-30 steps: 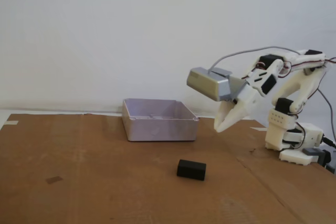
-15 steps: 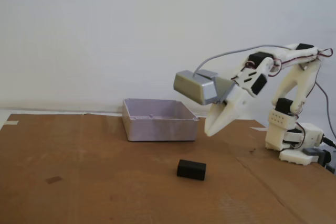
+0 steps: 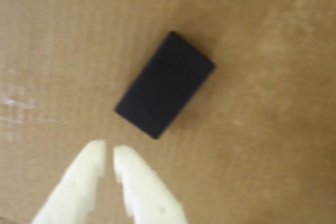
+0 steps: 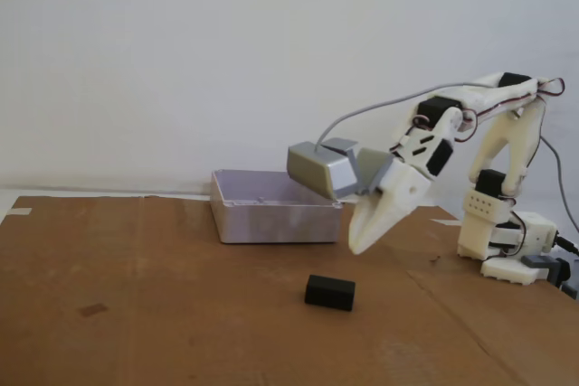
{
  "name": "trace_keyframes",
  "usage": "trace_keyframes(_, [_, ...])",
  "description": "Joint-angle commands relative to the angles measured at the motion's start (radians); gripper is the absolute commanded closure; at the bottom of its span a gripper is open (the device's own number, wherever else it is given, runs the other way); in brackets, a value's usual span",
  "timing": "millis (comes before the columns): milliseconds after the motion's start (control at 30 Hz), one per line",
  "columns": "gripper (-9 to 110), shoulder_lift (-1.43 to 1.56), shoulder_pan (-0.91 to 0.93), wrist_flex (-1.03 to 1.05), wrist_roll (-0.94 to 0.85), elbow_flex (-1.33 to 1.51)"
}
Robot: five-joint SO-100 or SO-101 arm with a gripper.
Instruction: Grasp a block and put it in the box.
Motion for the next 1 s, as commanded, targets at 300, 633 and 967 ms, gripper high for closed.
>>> trace_keyframes(300, [102, -0.015, -0.025, -0.048, 0.074, -0.183])
trace_keyframes(633, [102, -0.018, -0.012, -0.048, 0.201, -0.167])
trace_keyframes(967, [102, -0.074, -0.011, -0.048, 0.242, -0.179])
